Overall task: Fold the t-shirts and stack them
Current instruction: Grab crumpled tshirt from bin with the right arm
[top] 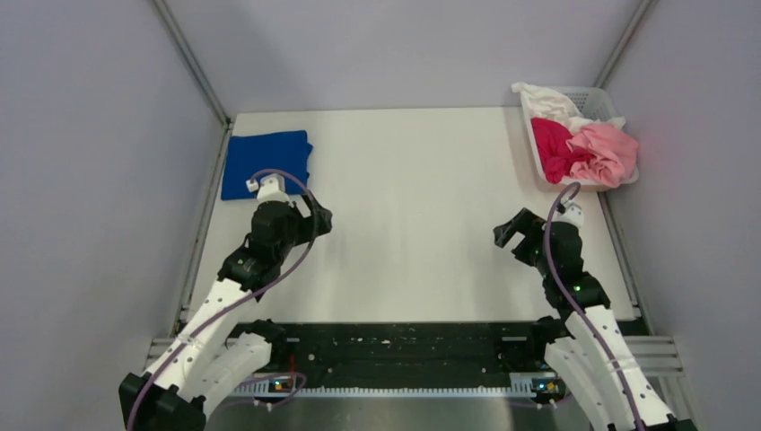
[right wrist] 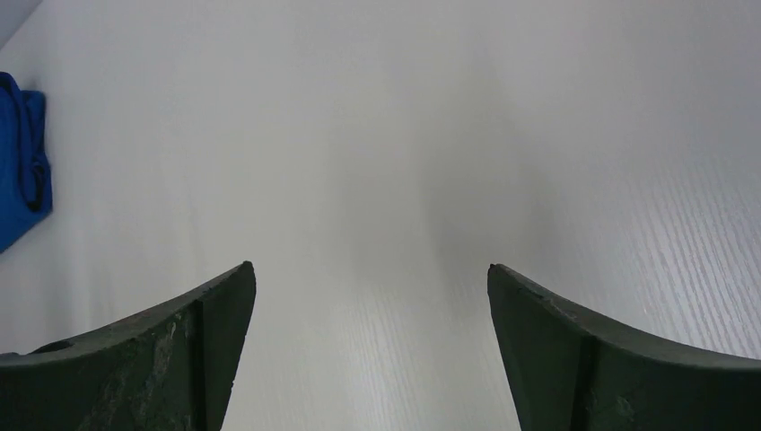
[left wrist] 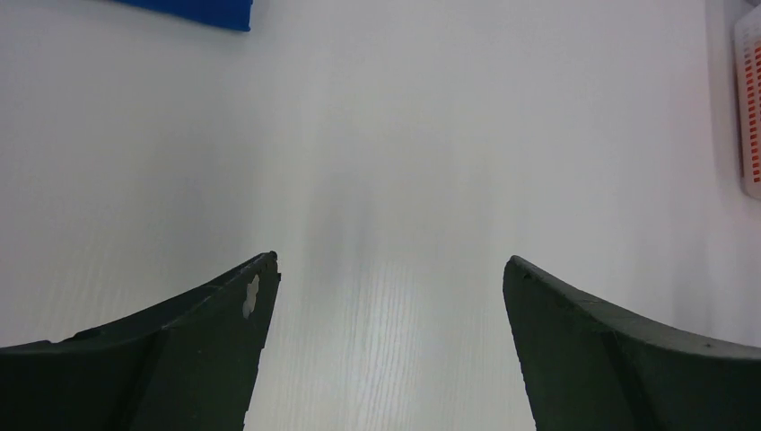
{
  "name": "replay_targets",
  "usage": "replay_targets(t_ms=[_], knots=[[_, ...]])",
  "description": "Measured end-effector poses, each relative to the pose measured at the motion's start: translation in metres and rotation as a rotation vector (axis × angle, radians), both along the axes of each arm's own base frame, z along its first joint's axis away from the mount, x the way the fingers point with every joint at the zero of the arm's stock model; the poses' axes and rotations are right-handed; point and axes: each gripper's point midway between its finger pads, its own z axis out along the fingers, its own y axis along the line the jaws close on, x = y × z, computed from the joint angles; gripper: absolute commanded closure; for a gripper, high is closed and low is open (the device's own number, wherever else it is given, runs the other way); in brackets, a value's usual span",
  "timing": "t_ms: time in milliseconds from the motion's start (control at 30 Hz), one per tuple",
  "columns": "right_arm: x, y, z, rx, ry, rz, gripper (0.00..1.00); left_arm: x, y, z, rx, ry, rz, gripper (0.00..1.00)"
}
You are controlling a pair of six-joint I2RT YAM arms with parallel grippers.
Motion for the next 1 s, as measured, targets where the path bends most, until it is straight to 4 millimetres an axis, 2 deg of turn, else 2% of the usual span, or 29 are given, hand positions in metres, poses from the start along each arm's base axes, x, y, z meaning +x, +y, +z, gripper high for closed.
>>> replay_targets(t_ms=[133,233,333,400,567,633,733,800,867,933,1000], knots=[[0.004,0.002,0.005,0.009,-0.015,0.007,0.01,0.001,0.003,0.001,0.006,-0.005,0.015,0.01],[0.016,0.009,0.022,0.025,-0.063,0.031,0.01,0.002,0.005,0.002,0.006,-0.012,0.028,0.01],[0.038,0.010,0.050,0.000,-0.113,0.041,0.01,0.003,0.005,0.003,0.006,-0.015,0.032,0.01],[0.059,0.007,0.077,-0.035,-0.148,0.021,0.01,0.004,0.005,0.002,0.008,-0.013,0.034,0.01],[0.117,-0.016,0.134,-0.147,-0.196,-0.081,0.01,0.012,0.003,0.003,0.017,0.004,0.036,0.01],[0.141,-0.041,0.148,-0.178,-0.185,-0.143,0.01,0.015,0.002,0.005,0.020,0.005,0.041,0.01],[0.166,-0.104,0.148,-0.218,-0.123,-0.284,0.01,0.019,0.003,0.007,0.028,0.002,0.050,0.01],[0.176,-0.147,0.136,-0.242,-0.055,-0.372,0.01,0.023,0.002,0.007,0.031,0.003,0.054,0.01],[0.185,-0.179,0.118,-0.256,0.019,-0.429,0.02,0.027,0.001,0.005,0.035,0.011,0.054,0.01],[0.193,-0.204,0.098,-0.265,0.087,-0.471,0.06,0.030,0.000,0.003,0.040,0.024,0.053,0.01],[0.203,-0.224,0.078,-0.264,0.145,-0.499,0.13,0.034,-0.002,0.001,0.045,0.034,0.053,0.01]])
